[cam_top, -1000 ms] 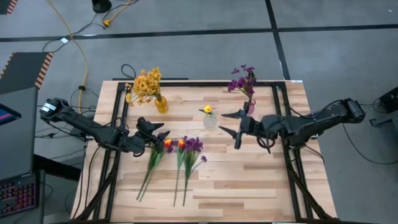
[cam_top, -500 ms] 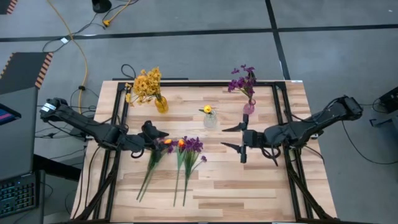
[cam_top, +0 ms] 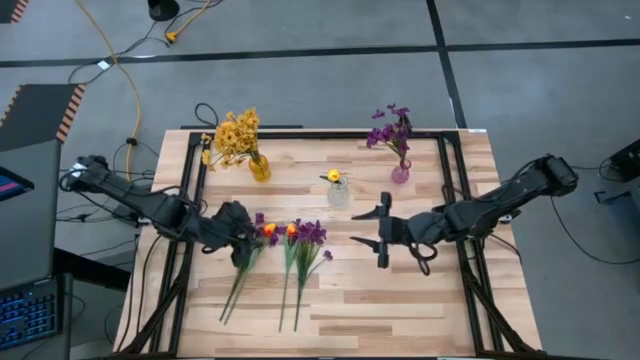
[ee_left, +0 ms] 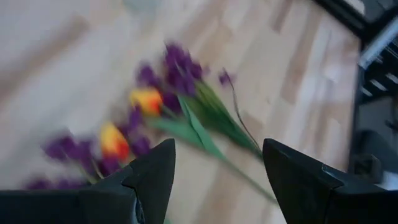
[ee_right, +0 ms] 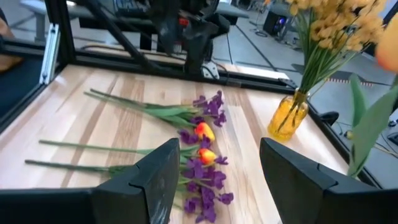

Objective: Sort flowers into vase by color
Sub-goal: Put the violet flowers into the pink vase

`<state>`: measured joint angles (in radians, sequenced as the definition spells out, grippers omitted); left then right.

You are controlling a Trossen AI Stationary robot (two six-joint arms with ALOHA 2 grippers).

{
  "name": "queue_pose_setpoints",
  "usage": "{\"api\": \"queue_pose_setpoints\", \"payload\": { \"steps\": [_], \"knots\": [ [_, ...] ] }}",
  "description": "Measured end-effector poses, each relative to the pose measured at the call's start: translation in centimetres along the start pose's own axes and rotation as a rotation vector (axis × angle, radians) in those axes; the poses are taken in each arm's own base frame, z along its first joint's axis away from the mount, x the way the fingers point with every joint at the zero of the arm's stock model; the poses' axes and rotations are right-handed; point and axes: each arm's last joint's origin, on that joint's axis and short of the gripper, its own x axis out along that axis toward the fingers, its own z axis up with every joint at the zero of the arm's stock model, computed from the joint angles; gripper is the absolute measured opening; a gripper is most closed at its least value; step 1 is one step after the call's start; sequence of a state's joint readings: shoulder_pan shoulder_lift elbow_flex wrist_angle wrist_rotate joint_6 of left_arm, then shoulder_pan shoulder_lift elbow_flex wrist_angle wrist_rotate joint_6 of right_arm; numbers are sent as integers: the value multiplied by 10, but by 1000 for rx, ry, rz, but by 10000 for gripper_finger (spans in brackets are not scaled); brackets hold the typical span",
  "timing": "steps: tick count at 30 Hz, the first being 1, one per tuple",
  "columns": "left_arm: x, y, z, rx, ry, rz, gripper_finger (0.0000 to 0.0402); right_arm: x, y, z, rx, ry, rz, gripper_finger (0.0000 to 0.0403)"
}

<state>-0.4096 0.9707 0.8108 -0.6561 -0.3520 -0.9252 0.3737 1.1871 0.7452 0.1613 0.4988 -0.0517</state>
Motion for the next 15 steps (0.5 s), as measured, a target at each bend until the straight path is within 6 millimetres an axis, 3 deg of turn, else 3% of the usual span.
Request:
{"api": "queue_pose_setpoints", "payload": {
  "steps": [8,15],
  "knots": [
    [1,-2,-26,-157,250,38,229,3,0,-2,-5,12,-3,250],
    [21,-5,-42,-182,338,188,229,3,-1,-1,2,4,-8,250]
  ]
}}
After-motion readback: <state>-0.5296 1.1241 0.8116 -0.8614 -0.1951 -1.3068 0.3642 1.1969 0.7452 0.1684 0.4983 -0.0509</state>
